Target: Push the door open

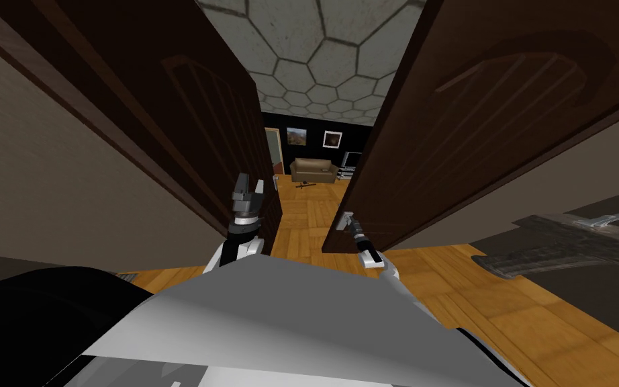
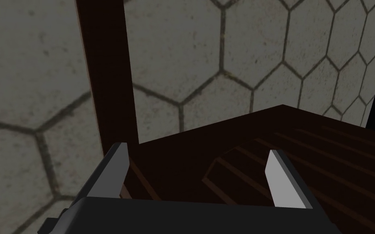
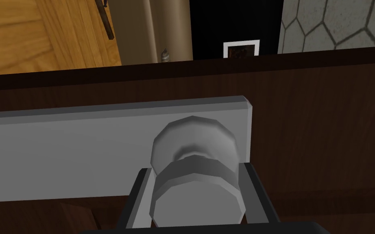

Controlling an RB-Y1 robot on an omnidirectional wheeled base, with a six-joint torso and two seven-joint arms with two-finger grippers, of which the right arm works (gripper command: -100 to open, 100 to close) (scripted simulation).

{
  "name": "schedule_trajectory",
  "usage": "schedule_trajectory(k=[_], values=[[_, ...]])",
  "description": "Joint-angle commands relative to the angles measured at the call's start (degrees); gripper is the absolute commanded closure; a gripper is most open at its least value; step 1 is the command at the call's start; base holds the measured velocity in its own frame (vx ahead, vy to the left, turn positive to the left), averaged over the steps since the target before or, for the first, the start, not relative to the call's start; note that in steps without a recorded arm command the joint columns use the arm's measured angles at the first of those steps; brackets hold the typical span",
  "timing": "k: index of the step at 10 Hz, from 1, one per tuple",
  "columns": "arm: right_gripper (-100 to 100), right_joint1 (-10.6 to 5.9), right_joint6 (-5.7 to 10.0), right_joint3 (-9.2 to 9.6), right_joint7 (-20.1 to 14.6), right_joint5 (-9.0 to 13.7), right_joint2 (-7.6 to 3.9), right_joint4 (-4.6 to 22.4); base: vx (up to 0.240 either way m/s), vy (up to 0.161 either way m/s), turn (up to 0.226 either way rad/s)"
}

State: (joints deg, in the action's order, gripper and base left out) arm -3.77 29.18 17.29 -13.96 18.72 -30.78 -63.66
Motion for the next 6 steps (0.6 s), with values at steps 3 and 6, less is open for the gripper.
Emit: schedule_trajectory(k=[3, 6], values=[[100, -1.74, -0.13, -2.81, 1.35, -0.12, 0.85, 1.34, 0.133, 0.044, -0.020], [100, -3.12, -0.73, -5.06, 2.79, -0.45, 2.51, 3.16, 0.124, 0.054, -0.050]])
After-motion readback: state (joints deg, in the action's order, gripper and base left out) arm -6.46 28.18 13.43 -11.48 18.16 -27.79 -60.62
